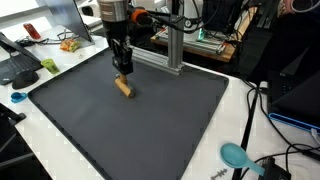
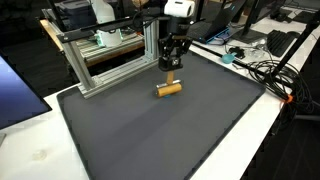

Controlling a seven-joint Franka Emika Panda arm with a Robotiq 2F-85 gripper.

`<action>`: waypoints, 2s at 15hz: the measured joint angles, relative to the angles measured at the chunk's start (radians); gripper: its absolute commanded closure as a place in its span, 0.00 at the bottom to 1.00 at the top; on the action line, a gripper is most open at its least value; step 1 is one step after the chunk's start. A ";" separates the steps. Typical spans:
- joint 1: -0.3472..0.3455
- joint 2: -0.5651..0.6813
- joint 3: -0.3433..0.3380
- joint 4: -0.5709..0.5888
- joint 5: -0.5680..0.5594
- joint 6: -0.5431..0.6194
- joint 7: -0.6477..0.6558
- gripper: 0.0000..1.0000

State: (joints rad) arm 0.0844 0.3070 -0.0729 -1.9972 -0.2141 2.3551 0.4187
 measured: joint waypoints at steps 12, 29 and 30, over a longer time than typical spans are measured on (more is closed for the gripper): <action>-0.018 0.001 0.004 0.012 0.069 -0.048 -0.078 0.77; -0.022 -0.009 0.011 0.010 0.081 -0.168 -0.132 0.77; -0.022 -0.016 0.011 0.011 0.074 -0.168 -0.137 0.77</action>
State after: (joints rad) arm 0.0629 0.2905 -0.0615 -1.9866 -0.1404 2.1868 0.2819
